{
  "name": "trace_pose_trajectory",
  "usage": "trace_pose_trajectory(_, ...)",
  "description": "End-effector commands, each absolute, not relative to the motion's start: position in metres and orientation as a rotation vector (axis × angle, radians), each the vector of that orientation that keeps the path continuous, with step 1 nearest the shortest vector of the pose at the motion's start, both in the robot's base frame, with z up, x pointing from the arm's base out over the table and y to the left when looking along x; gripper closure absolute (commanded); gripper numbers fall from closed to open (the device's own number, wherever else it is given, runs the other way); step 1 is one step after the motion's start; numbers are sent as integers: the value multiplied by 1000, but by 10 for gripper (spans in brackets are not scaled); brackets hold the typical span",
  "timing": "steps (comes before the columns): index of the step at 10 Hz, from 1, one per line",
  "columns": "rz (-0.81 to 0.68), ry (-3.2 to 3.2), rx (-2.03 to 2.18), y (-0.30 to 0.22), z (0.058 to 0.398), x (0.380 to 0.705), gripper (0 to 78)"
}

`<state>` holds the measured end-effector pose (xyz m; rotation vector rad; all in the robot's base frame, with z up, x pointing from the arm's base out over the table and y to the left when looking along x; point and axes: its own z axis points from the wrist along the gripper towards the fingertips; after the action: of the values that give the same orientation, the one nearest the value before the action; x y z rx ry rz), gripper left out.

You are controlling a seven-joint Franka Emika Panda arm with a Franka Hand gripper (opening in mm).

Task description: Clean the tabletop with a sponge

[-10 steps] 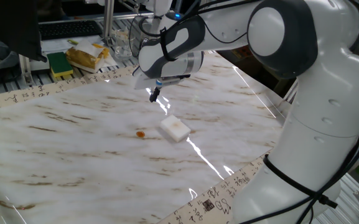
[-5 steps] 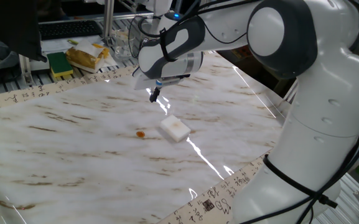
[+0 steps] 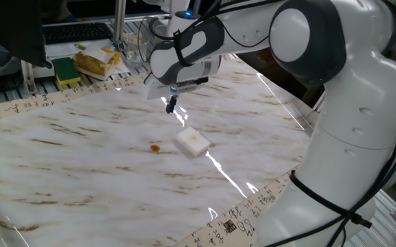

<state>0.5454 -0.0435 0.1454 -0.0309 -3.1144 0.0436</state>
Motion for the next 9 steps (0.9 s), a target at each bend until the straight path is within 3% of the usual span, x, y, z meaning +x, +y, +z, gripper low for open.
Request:
trace_pose_trajectory(1, 35, -3111, 15, -44, 146, 546, 776)
trace_pose_trajectory(9, 16, -3165, 159, -63, 122, 512, 776)
